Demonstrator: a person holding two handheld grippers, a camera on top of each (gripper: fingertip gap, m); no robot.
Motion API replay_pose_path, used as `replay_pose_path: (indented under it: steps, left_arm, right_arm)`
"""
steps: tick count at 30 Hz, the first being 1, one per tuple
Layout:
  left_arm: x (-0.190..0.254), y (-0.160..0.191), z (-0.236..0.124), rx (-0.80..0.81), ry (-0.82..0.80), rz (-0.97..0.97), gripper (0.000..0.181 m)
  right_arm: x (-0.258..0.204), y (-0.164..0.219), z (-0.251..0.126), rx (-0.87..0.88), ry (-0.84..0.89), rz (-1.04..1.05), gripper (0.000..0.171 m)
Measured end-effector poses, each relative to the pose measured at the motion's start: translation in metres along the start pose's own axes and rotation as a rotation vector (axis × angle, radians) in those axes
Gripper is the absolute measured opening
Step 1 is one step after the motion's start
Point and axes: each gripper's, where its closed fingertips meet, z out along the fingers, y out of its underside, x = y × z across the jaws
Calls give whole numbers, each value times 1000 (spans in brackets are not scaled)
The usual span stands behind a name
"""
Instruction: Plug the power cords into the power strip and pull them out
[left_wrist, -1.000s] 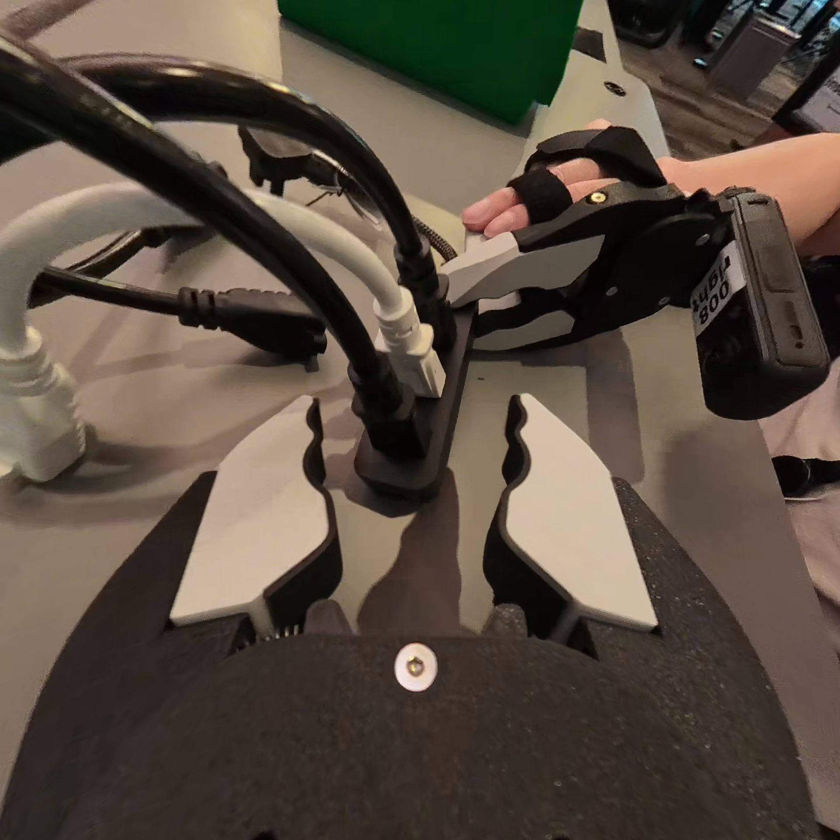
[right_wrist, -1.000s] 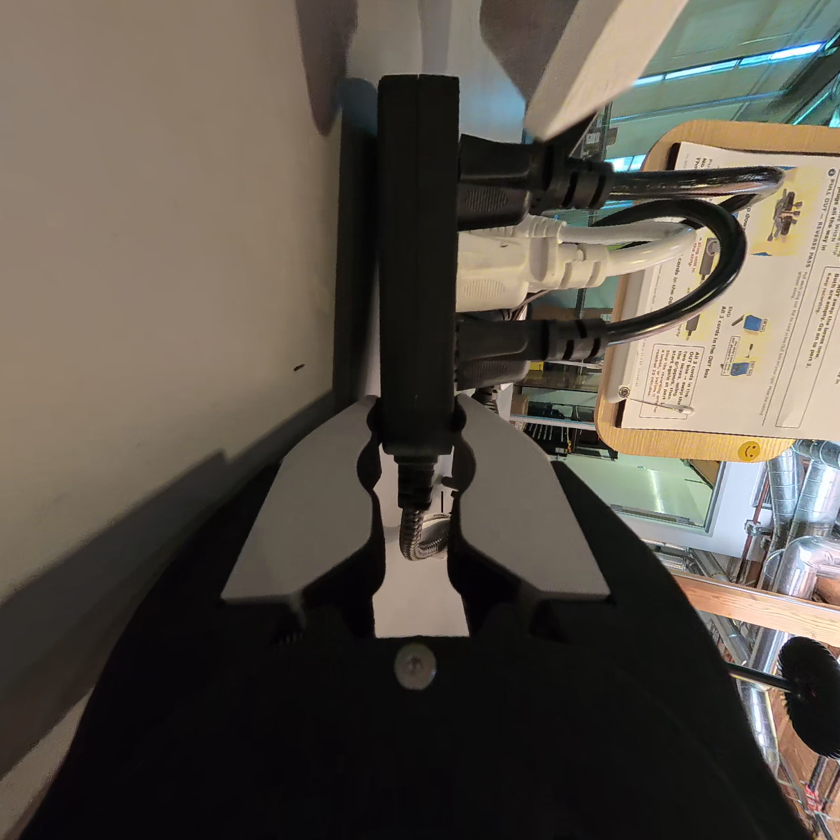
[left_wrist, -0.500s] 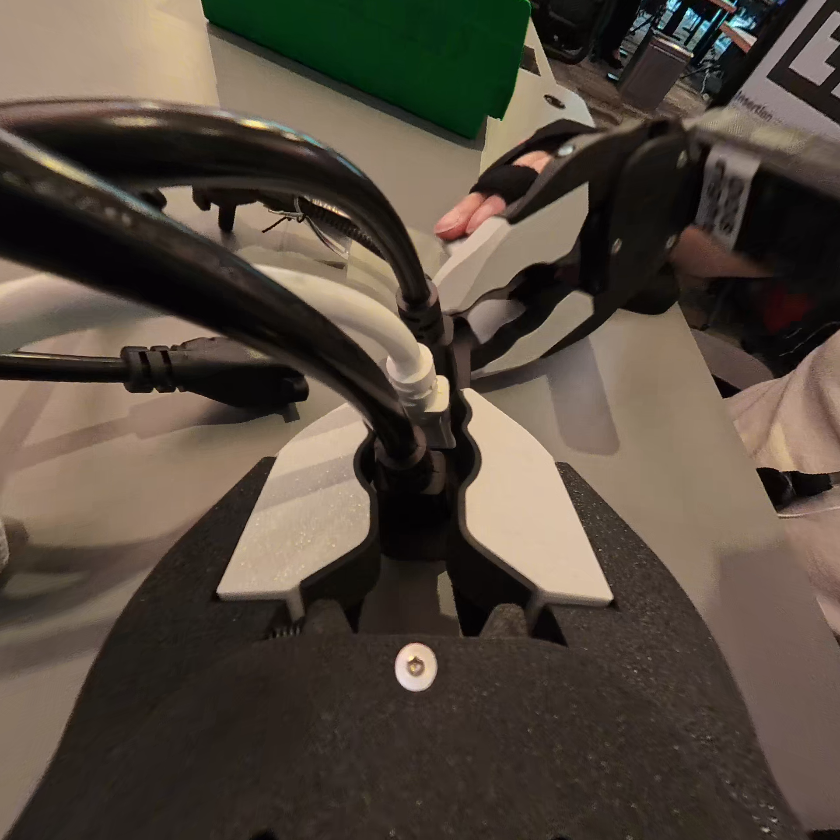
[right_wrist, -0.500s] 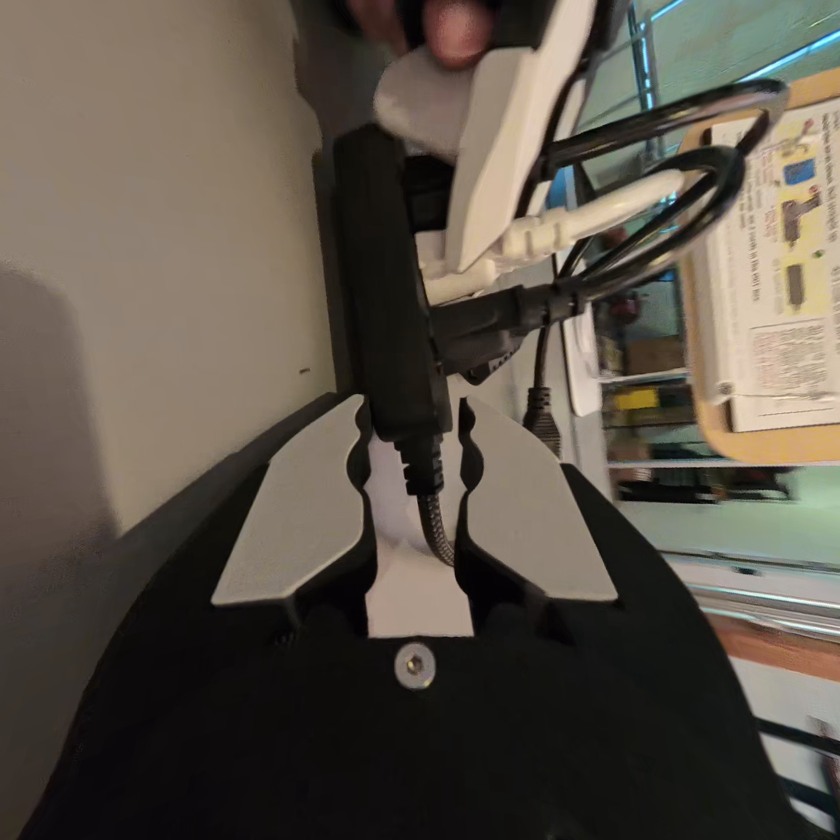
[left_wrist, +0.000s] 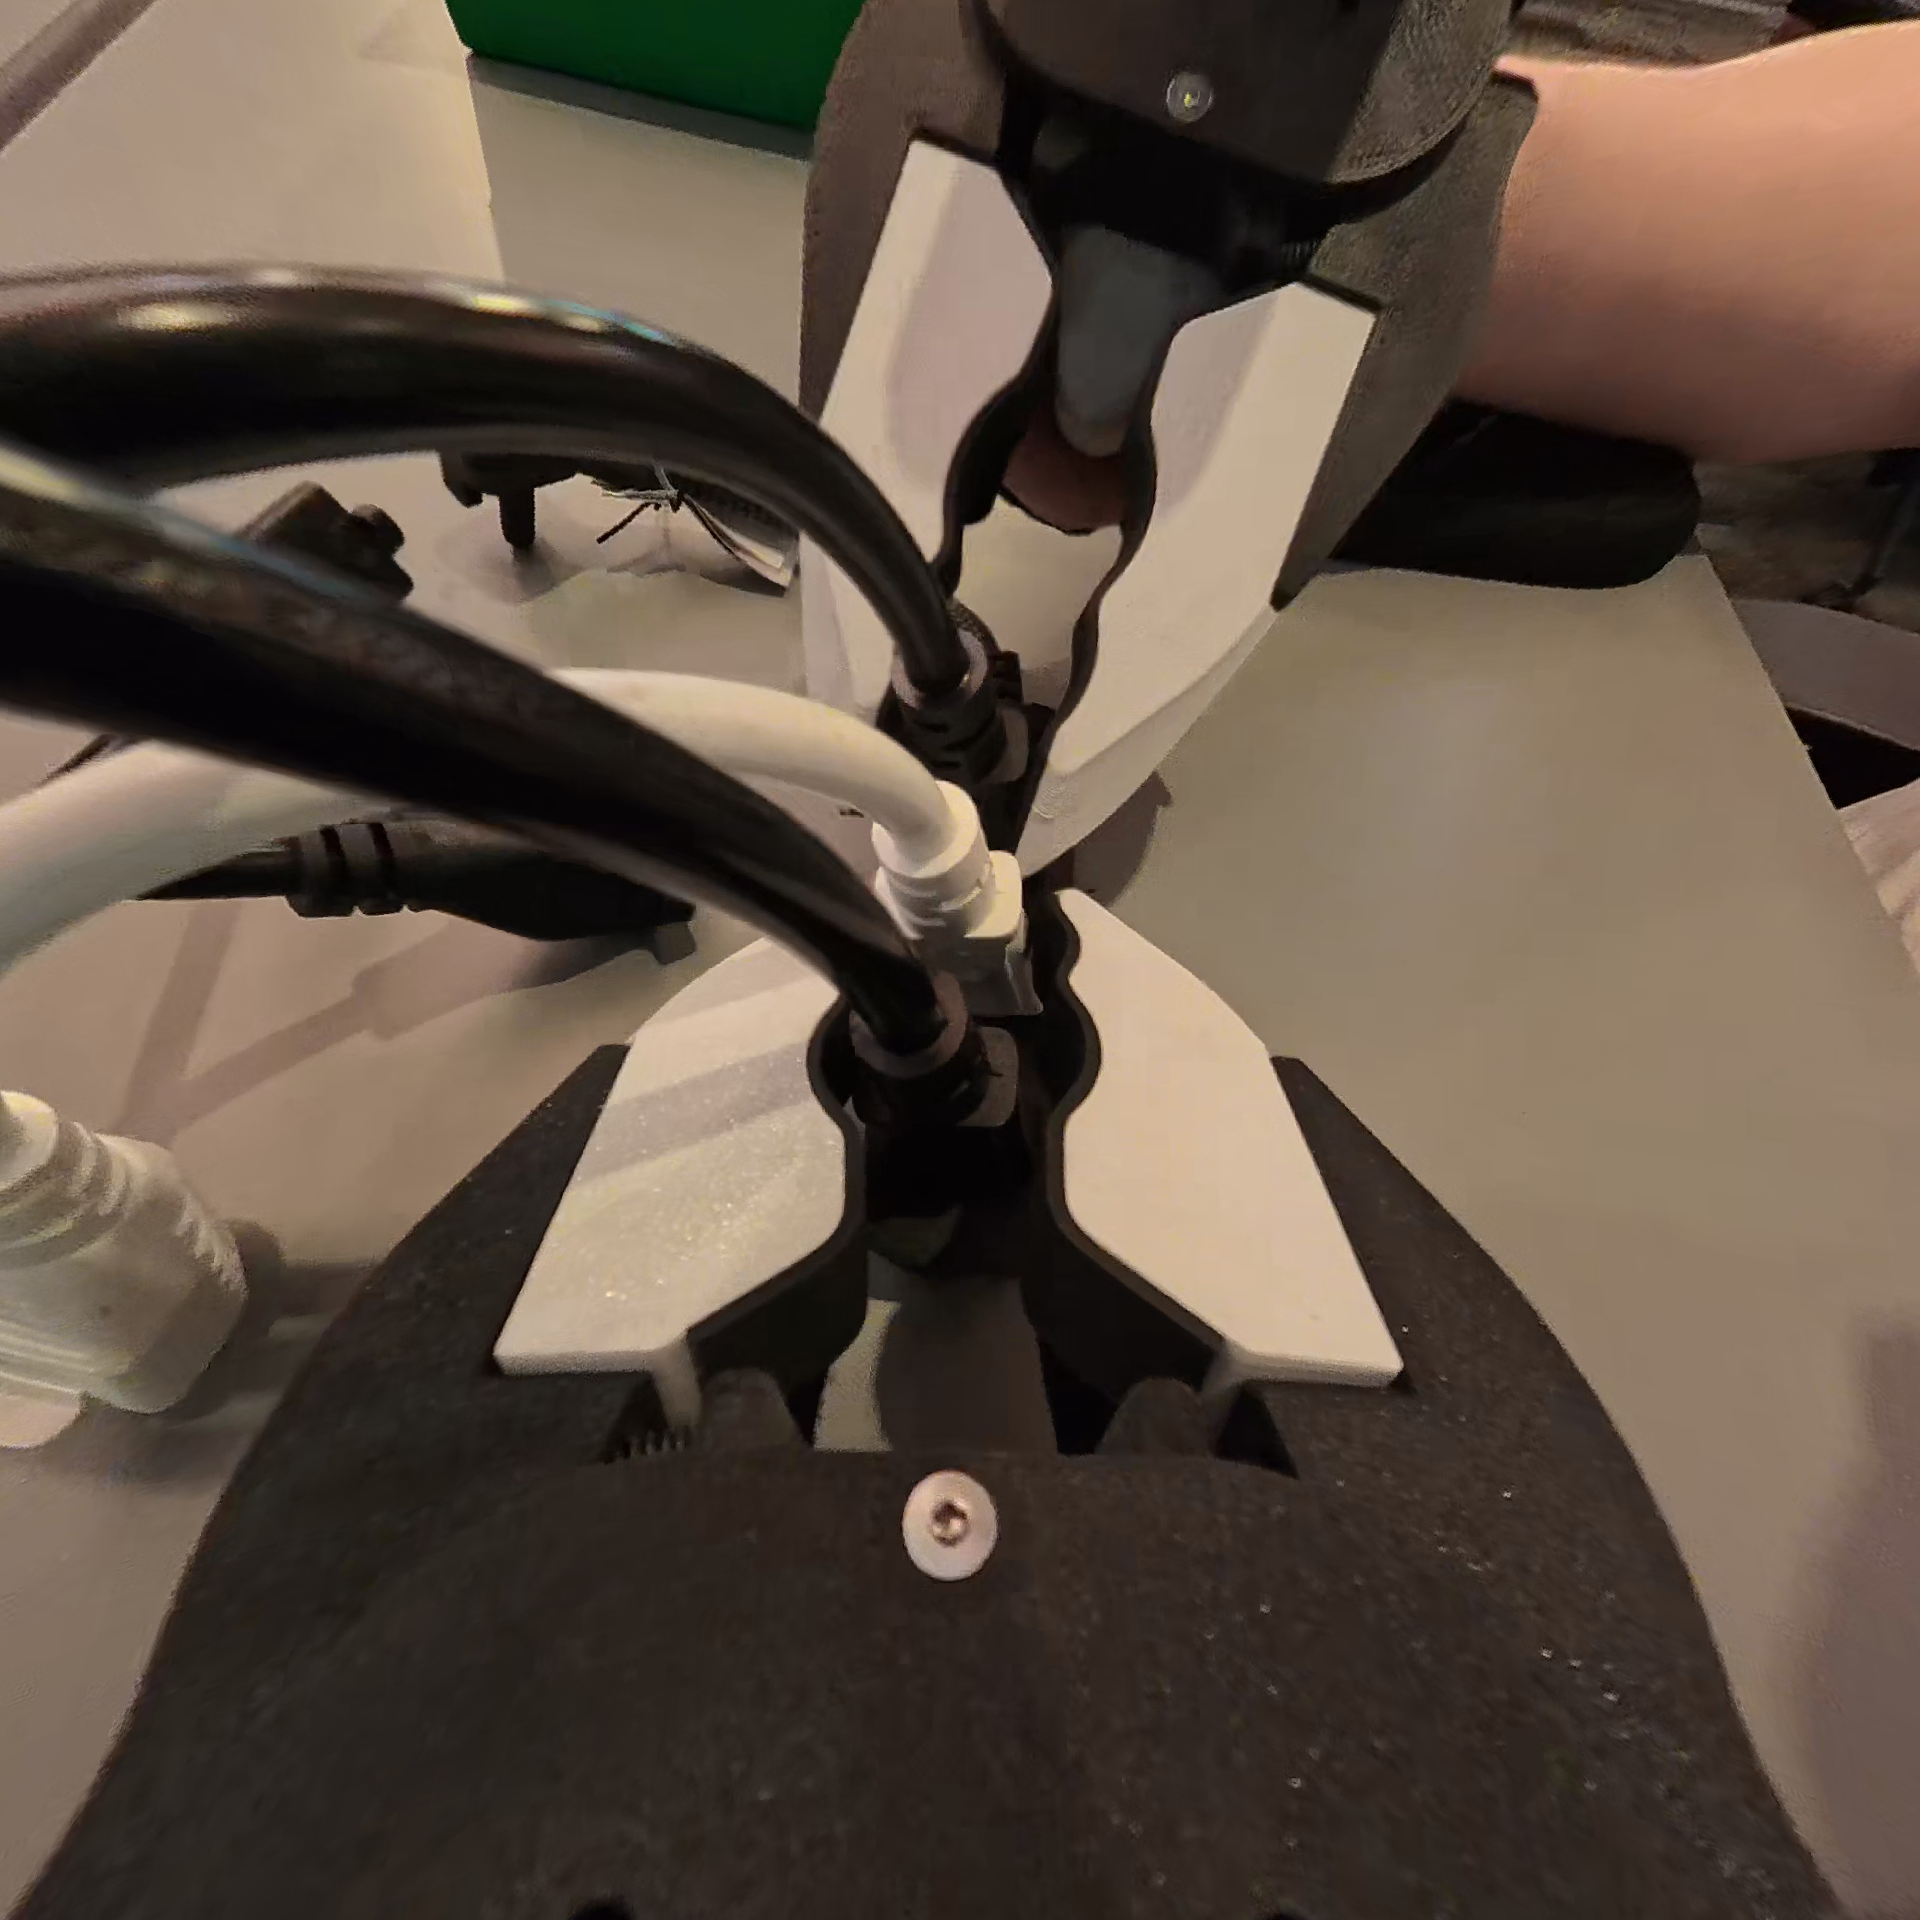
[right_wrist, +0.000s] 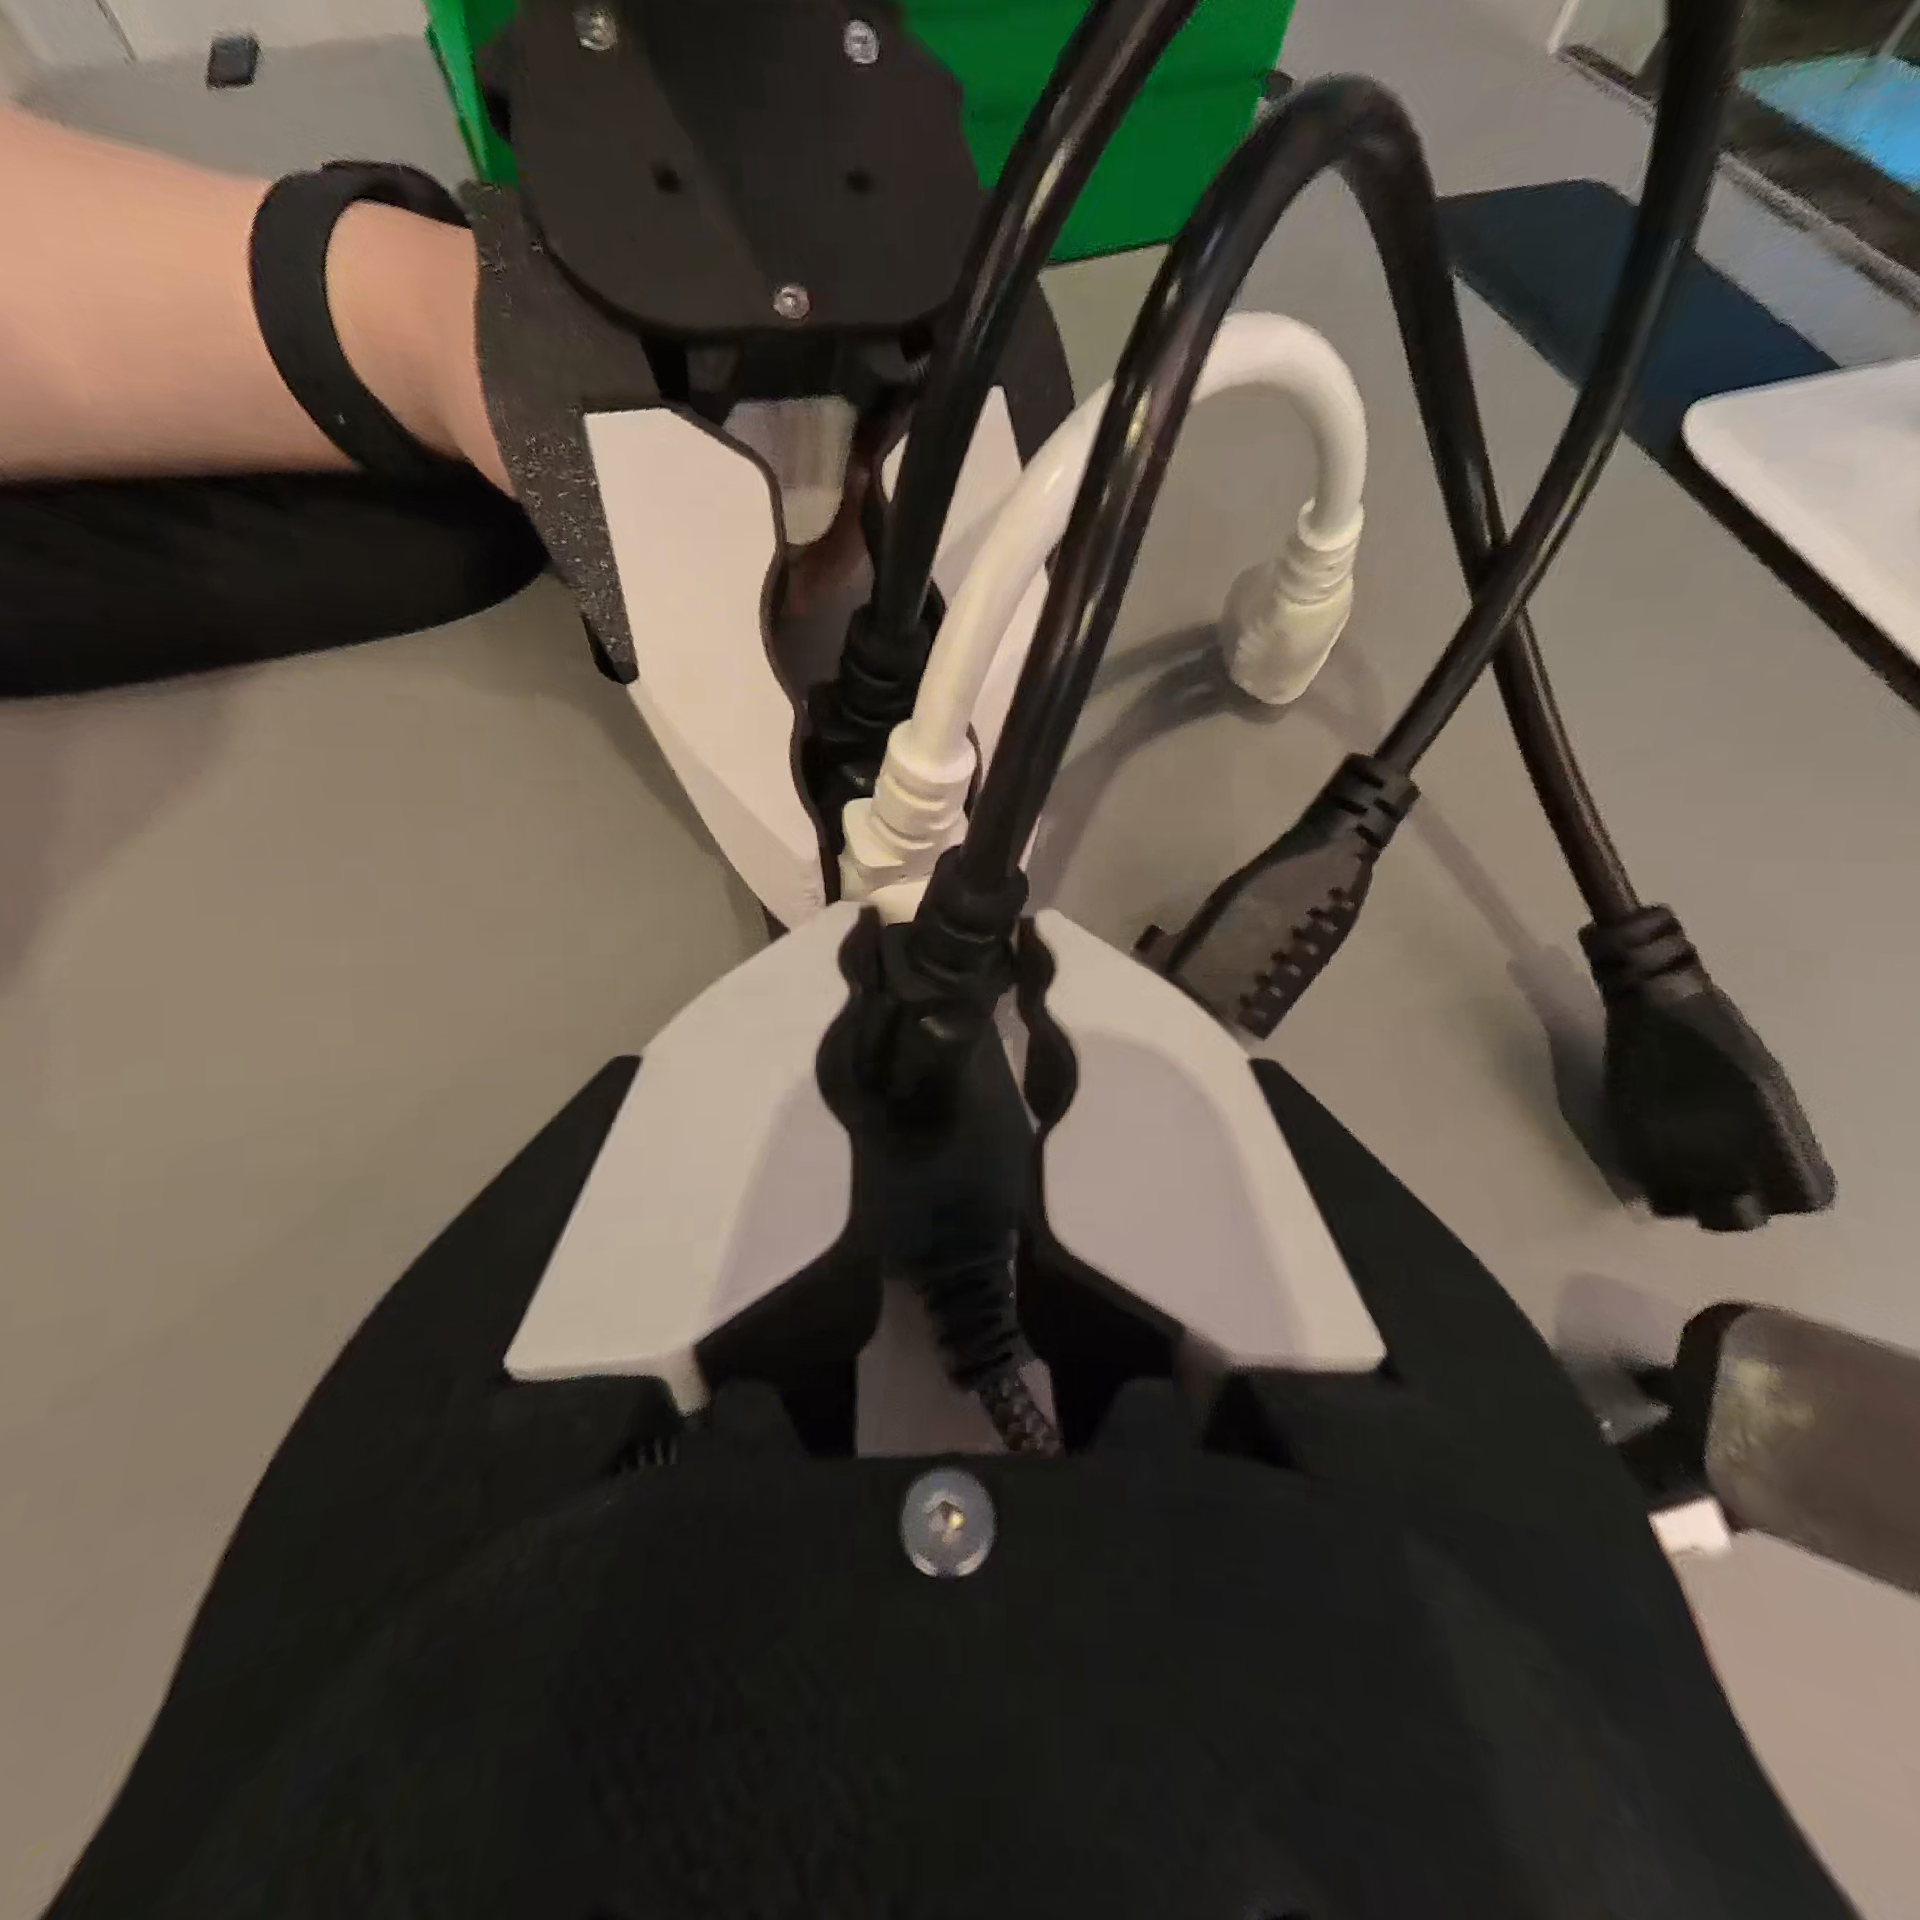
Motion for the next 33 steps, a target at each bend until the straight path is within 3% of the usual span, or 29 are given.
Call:
replay_pose_path:
  steps: [4, 13, 18, 27, 33]
  left_arm:
    - [2, 1, -11, -22, 1, -8, 31]
    - [7, -22, -34, 164, 132, -169, 29]
    - [5, -8, -27, 84, 108, -148, 26]
    - [5, -8, -27, 80, 89, -119, 18]
    - [6, -9, -26, 87, 96, -116, 16]
  right_arm:
    - [0, -1, 0, 34, -5, -12, 25]
    - [-1, 0, -4, 105, 11, -16, 25]
    - [0, 0, -4, 126, 12, -16, 25]
    - [-3, 0, -5, 165, -3, -21, 26]
    - [-14, -3, 1, 164, -78, -25, 49]
